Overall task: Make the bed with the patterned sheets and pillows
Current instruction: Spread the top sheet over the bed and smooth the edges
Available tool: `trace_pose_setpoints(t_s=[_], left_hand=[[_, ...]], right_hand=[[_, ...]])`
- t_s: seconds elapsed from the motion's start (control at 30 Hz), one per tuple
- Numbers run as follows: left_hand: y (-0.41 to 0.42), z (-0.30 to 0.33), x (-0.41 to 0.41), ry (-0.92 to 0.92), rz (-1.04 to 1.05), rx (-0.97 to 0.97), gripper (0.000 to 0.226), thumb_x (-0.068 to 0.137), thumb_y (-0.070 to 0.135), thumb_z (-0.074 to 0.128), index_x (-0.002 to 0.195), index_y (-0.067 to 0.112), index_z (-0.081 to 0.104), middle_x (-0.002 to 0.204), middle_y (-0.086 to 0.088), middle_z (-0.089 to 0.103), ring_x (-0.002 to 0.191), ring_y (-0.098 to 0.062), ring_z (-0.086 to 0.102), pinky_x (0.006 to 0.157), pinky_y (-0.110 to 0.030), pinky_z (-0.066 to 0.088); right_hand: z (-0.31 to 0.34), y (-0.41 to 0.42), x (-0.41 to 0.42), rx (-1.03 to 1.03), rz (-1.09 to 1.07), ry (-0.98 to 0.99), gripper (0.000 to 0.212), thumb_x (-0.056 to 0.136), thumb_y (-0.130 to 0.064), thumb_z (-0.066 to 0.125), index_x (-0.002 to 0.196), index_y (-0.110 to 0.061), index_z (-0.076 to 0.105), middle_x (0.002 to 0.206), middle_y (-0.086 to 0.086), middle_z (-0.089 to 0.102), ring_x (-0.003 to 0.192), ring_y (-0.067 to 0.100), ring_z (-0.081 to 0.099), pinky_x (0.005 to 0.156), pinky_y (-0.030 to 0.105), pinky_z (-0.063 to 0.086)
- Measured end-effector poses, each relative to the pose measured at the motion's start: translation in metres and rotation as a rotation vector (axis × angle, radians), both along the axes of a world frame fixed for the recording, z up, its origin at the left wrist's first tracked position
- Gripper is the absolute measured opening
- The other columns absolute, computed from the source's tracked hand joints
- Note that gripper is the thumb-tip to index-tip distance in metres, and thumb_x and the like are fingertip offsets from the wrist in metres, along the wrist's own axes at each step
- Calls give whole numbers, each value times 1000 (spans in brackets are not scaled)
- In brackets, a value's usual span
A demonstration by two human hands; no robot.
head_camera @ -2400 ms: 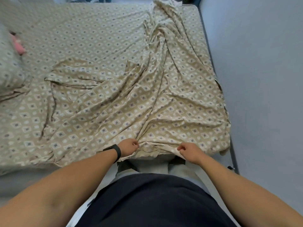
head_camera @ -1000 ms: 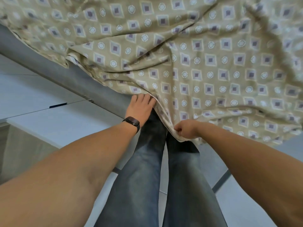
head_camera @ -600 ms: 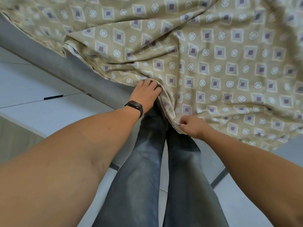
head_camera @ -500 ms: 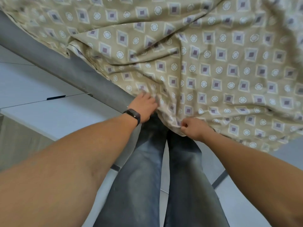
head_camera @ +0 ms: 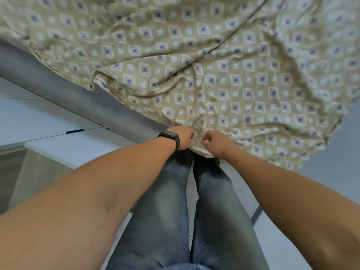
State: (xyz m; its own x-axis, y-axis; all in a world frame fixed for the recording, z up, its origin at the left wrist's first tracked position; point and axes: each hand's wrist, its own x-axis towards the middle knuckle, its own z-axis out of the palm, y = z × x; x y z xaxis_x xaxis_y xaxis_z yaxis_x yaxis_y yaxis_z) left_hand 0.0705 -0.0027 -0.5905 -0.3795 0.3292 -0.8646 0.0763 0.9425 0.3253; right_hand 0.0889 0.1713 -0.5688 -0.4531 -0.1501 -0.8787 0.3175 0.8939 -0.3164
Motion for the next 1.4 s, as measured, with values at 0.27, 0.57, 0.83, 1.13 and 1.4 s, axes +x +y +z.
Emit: trace_pose_setpoints(t_s=[0.27,0.57,0.83,1.13,1.4], left_hand=[[44,197,-37,58,96,179,26,101,21,50,123,16,63,125,-4,63,107,-22,57,85,-31,43],[157,399,-29,411,293,501,21,101,29,51,116,27,65,104,10,64,87,-11,62,68,-24,47],[269,494,41,524,414,708,13,99,35,57,105,41,67,99,13,70,86,-7,67,78,-31,57],[322,547,63,668,454,740,15,99,29,57,104,37,68,95,12,71,84,-9,68,76,-33,58],[314,542,37,736,552,765,16,98,29,56,100,39,68,91,14,71,82,-7,68,82,-39,58]], right_hand=[[203,54,-5,22,-147,195,27,99,-29,48,120,-20,63,118,3,66,102,22,61,87,38,50],[385,173,23,-2,-316,733,24,102,-38,47,116,-29,63,106,-14,63,88,5,60,81,37,55],[485,303,71,-131,-288,1001,15,101,-41,49,109,-40,62,101,-21,61,87,0,59,78,27,51],[525,345,79,-252,-292,1178,13,99,-38,54,105,-36,66,99,-22,65,88,-1,60,78,28,52],[537,352,42,-235,-179,1194,11,99,-35,55,100,-39,65,94,-24,64,89,-4,58,75,24,50]])
